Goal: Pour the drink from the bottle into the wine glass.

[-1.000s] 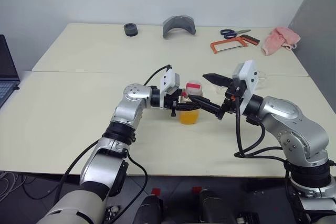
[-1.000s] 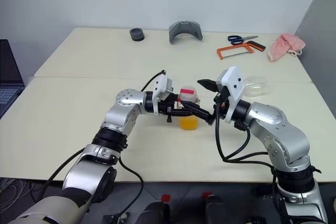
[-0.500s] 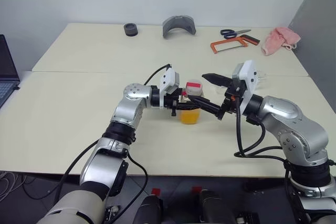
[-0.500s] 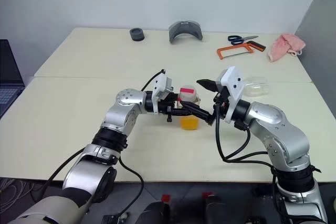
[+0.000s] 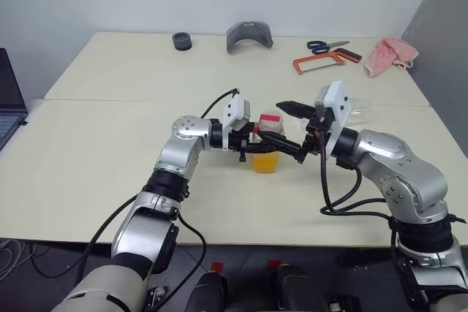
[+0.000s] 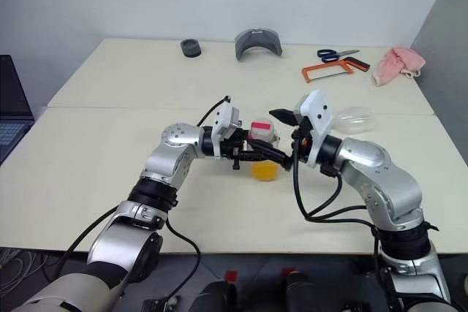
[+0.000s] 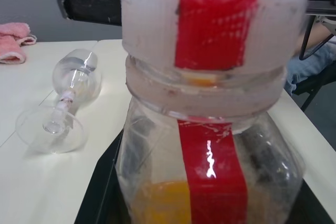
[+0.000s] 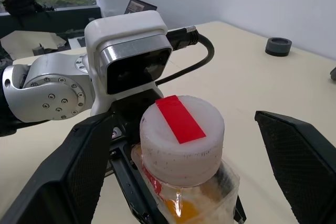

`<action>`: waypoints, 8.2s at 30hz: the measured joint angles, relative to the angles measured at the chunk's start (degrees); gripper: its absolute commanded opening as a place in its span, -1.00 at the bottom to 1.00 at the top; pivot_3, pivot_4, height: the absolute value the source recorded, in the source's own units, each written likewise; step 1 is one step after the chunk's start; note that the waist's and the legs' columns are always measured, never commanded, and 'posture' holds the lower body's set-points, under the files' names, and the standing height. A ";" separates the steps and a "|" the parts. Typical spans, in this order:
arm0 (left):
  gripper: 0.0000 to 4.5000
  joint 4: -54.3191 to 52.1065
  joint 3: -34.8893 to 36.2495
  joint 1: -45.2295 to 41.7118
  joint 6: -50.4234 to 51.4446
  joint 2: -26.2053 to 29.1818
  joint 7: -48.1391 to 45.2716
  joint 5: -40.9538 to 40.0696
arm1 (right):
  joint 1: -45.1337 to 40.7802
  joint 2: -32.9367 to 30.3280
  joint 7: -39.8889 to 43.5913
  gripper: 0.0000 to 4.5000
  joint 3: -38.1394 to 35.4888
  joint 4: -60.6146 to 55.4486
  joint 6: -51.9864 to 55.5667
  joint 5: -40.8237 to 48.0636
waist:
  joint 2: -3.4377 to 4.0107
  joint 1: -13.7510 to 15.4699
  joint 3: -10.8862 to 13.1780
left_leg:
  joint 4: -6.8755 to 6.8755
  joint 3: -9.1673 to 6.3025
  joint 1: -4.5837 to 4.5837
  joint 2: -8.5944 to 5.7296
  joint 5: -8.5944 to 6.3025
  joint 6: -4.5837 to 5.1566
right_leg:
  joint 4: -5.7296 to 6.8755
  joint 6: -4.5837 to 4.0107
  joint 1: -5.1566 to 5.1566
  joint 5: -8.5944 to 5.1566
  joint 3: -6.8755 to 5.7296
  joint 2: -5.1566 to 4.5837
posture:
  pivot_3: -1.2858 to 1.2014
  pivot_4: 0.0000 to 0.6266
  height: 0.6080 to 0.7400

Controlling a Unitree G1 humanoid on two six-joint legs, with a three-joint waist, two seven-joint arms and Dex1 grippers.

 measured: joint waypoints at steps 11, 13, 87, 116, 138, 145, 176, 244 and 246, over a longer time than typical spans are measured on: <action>-0.25 -0.21 0.00 0.45 -0.01 0.02 0.42 0.00 | -0.45 0.18 0.78 -0.19 1.34 0.18 -1.82 -1.97 | 0.00 -0.01 0.00 | 0.00 0.00 0.00 -0.01 0.00 0.00 | 0.00 0.00 0.00 0.00 0.00 0.00 | 0.03 -0.52 1.00; -0.25 -0.22 -0.01 0.62 -0.04 0.01 0.47 0.01 | -0.39 -0.74 1.43 -0.19 2.53 -0.03 -3.88 -3.99 | 0.00 -0.02 0.00 | 0.00 0.00 0.00 -0.01 0.00 0.00 | 0.00 0.00 0.00 0.00 0.00 0.00 | 0.03 -0.52 1.00; 0.99 16.62 24.60 4.36 -7.15 11.90 54.65 3.64 | -10.05 15.64 0.60 1.00 18.02 18.32 -7.49 -19.87 | -0.21 0.61 -0.06 | 0.00 -0.14 -0.05 -0.06 0.14 -0.25 | 0.05 0.00 -0.12 0.02 -0.18 -0.16 | 0.03 -0.52 1.00; 0.99 -4.28 23.55 26.46 -1.53 8.14 58.51 4.30 | 8.14 9.33 -1.29 1.00 14.40 2.34 1.32 -17.62 | -0.22 0.25 -0.08 | -0.04 -0.17 -0.02 0.03 0.01 -0.03 | 0.04 0.00 -0.10 0.02 -0.10 -0.19 | 0.03 -0.52 1.00; 0.99 -29.55 10.39 30.42 13.22 16.72 25.16 -6.51 | -1.48 33.27 -36.27 1.00 -34.36 8.07 24.57 5.47 | -0.09 0.52 -0.06 | -0.12 0.17 0.22 0.02 0.01 -0.02 | 0.07 -0.01 0.07 0.02 0.05 -0.02 | 0.03 -0.52 1.00; 0.99 -30.23 7.35 26.48 15.62 19.15 16.72 -7.44 | -8.16 34.20 -48.36 1.00 -43.79 19.75 19.80 11.28 | 0.01 -0.29 -0.03 | -0.24 0.55 0.22 0.07 0.00 0.00 | 0.04 -0.02 0.00 0.01 0.14 -0.03 | 0.03 -0.52 1.00; 1.00 -26.04 5.51 20.87 12.34 19.16 11.74 -5.39 | -25.52 22.46 -44.15 0.10 -46.73 72.57 -19.92 14.19 | 0.13 -0.90 0.02 | -0.20 0.69 0.27 0.10 -0.01 0.01 | 0.06 -0.02 0.03 0.01 0.21 0.05 | 0.03 -0.52 1.00; 1.00 -42.17 20.05 38.21 21.04 25.07 26.09 -9.45 | -18.59 32.84 -3.34 0.69 3.29 79.08 -57.35 -29.27 | 0.26 -1.15 0.11 | -0.25 0.33 0.38 0.19 0.00 -0.01 | 0.05 -0.04 0.04 0.00 0.19 -0.02 | 0.03 -0.52 1.00; 1.00 -42.17 20.05 37.92 21.04 25.07 26.11 -9.48 | -18.59 32.83 -3.11 0.99 3.30 79.03 -57.35 -29.27 | 0.26 -1.17 0.11 | -0.25 0.34 0.38 0.19 0.00 -0.01 | 0.05 -0.04 0.04 0.00 0.20 -0.02 | 0.03 -0.52 1.00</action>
